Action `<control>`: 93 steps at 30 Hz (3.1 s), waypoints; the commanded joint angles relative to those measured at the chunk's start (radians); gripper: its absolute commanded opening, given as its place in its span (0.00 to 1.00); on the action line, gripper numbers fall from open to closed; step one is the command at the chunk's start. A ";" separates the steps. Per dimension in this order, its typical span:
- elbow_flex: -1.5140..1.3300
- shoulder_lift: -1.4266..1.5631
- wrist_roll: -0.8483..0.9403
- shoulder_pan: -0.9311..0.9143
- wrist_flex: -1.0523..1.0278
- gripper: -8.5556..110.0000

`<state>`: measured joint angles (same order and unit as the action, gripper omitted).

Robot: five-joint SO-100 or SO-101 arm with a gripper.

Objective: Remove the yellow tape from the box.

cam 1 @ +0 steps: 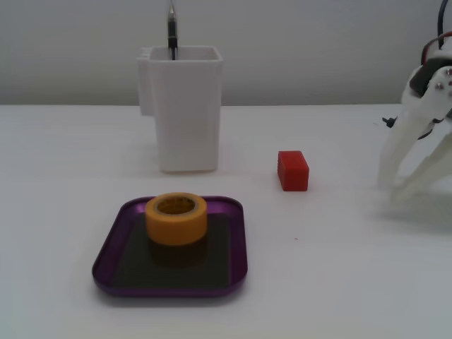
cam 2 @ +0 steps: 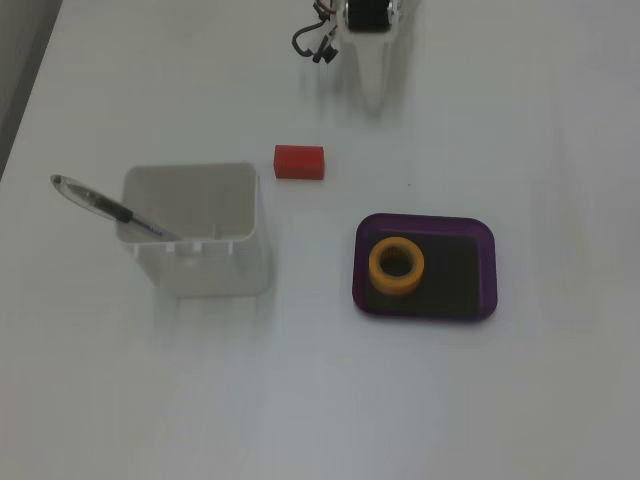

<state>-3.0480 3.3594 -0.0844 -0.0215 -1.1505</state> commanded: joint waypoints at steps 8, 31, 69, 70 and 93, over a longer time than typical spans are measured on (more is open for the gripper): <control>0.308 0.054 0.008 -0.011 0.100 0.07; 1.022 -1.152 0.313 0.002 -0.021 0.17; 1.976 -2.301 0.279 0.064 -0.037 0.18; 1.976 -2.309 0.279 0.064 -0.035 0.17; 2.769 -2.298 0.253 0.048 -0.566 0.07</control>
<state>-0.4801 1.0308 0.1933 0.0245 -1.6291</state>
